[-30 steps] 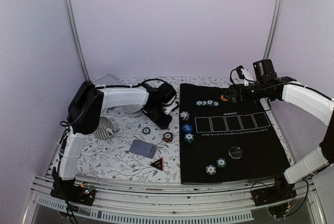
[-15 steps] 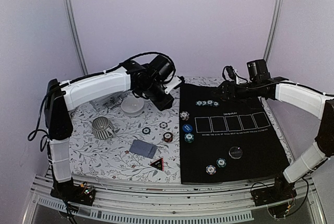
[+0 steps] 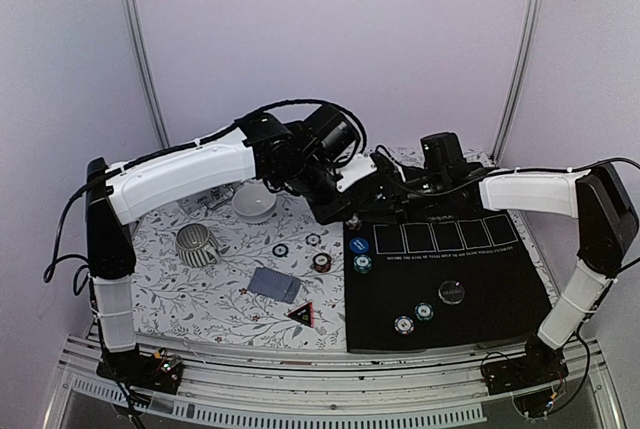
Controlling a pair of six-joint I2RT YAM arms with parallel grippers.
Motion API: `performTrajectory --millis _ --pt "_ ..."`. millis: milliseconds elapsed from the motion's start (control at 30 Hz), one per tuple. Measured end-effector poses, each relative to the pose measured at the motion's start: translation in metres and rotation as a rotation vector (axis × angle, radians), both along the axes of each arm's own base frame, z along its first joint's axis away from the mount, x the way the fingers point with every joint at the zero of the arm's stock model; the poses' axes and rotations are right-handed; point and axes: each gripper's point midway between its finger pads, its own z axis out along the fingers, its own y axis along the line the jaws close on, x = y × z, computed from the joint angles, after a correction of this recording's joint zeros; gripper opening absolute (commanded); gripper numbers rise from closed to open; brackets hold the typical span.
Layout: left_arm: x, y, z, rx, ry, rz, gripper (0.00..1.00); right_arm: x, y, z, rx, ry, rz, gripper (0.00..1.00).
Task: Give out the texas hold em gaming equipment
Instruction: Pass from the left arm to the right
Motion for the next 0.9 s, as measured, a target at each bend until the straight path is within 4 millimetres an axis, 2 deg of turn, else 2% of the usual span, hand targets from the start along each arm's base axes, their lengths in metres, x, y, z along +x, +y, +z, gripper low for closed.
performTrajectory --millis 133,267,400,500,600,833,867,900 --pt "-0.001 0.002 -0.002 0.013 0.006 -0.002 0.0 -0.006 0.011 -0.005 0.025 0.042 0.037 0.47" --pt "-0.002 0.003 -0.002 0.014 0.007 -0.003 0.0 -0.007 0.015 -0.006 0.044 0.066 0.054 0.35" --pt "-0.002 0.003 -0.002 0.015 0.007 -0.003 0.0 -0.006 0.018 -0.01 0.051 0.08 0.061 0.32" --pt "-0.003 0.003 -0.003 0.019 0.01 -0.003 0.0 -0.006 0.02 -0.011 0.06 0.095 0.071 0.22" --pt "-0.003 0.003 -0.003 0.02 0.011 -0.004 0.0 -0.007 0.021 -0.008 0.073 0.094 0.082 0.06" --pt "-0.004 0.003 -0.003 0.02 0.011 -0.006 0.0 -0.008 0.022 -0.003 0.088 0.095 0.094 0.03" --pt "-0.004 0.003 -0.003 0.021 0.012 -0.006 0.14 -0.008 0.022 -0.003 0.088 0.096 0.094 0.02" --pt "-0.004 0.003 -0.003 0.022 0.012 -0.006 0.34 -0.008 0.022 -0.003 0.088 0.096 0.094 0.02"
